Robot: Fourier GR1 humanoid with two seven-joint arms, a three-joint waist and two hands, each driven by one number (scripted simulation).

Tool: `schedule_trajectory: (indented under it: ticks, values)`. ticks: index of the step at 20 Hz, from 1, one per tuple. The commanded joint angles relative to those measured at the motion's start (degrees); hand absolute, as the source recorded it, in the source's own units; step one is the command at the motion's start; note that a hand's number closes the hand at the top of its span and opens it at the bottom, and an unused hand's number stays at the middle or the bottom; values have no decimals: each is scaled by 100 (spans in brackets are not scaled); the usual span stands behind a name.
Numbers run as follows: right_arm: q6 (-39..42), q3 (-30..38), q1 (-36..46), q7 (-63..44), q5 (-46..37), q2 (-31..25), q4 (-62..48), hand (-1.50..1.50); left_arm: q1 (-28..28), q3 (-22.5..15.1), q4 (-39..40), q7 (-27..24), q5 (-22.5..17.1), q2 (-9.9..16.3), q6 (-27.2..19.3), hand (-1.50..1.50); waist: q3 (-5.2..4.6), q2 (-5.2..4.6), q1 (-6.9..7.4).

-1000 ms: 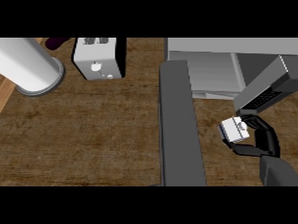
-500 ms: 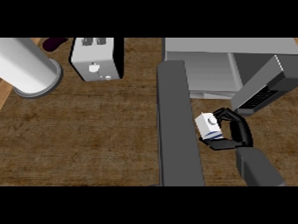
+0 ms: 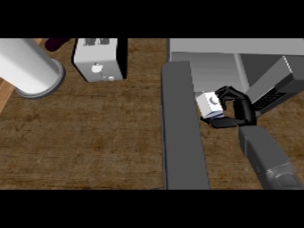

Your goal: Pick up the milk, place it into the microwave and close the microwave

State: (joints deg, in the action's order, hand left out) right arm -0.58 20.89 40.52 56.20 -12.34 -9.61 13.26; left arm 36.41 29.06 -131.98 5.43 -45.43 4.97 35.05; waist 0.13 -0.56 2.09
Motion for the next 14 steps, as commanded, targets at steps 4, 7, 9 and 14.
schedule_trajectory:
  ticks: [4,7,9,14]
  values:
    - [-298,55,740,-527,-78,-393,-346,150,-392,-36,365,-35,126,38,163,-150,4,-79,143]
    - [-333,54,1004,-752,-93,-381,-438,150,-525,180,233,166,-289,386,-89,-150,7,-85,172]
    - [-205,46,1133,-952,-125,-606,-523,150,-826,25,287,150,-35,355,-135,-150,10,-125,176]
    - [-1126,-102,1463,-1179,-367,-607,-510,150,-861,-56,8,209,12,293,-234,-150,15,-196,383]
